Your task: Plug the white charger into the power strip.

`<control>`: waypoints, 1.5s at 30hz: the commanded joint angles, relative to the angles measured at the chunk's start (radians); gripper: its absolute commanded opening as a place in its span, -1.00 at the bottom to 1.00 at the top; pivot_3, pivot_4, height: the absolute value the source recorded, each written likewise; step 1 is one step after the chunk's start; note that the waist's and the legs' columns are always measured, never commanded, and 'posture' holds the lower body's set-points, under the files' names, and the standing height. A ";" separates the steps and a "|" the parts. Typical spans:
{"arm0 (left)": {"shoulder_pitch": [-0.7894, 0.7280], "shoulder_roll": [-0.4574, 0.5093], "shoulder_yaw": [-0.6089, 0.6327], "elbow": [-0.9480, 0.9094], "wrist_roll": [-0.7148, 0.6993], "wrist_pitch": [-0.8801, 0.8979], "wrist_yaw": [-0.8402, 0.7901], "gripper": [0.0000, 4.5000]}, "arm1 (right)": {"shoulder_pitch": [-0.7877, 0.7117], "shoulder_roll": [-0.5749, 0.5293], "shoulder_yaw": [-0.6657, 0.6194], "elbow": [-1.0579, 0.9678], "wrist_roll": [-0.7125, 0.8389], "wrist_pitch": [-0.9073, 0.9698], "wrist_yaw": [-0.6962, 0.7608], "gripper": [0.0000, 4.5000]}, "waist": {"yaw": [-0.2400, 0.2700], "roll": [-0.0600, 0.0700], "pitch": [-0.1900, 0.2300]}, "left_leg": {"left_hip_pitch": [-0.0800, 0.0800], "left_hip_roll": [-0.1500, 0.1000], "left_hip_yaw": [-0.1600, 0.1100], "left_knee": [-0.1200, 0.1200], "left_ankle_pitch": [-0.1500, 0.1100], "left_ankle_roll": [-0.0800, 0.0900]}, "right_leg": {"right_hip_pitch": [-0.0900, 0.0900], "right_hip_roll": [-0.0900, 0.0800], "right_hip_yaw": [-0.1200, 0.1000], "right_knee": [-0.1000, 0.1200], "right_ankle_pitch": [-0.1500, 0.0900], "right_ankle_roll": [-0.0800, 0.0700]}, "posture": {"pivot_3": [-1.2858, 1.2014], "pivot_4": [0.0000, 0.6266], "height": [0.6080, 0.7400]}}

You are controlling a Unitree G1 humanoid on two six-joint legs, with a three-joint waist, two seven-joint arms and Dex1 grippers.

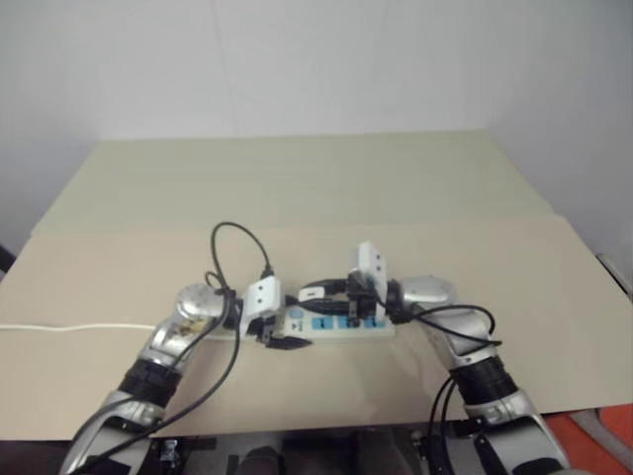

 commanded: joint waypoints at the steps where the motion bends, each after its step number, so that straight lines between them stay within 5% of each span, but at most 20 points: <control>1: 0.026 0.028 -0.022 -0.026 0.027 0.007 -0.014 0.46 | -0.016 0.004 0.021 0.040 -0.019 -0.035 0.008 -0.49 | 0.000 0.000 0.000 | 0.000 0.000 0.000 0.000 0.000 0.000 | 0.000 0.000 0.000 0.000 0.000 0.000 | 0.03 -0.52 1.00; 33: 0.060 0.070 -0.019 -0.062 0.020 0.020 0.000 0.46 | 0.029 -0.149 0.003 0.296 -0.077 -0.287 0.061 -0.49 | 0.005 -0.001 -0.001 | 0.004 0.000 0.001 -0.001 0.000 0.000 | 0.004 0.000 0.001 -0.001 0.000 -0.001 | 0.03 -0.52 1.00; 45: 0.065 0.081 -0.021 -0.065 0.017 0.012 0.009 0.46 | -0.017 -0.201 0.000 0.424 -0.081 -0.336 0.086 -0.49 | 0.007 -0.002 -0.001 | 0.018 0.000 0.000 -0.004 -0.001 0.001 | 0.018 0.000 0.001 -0.004 -0.002 -0.002 | 0.03 -0.52 1.00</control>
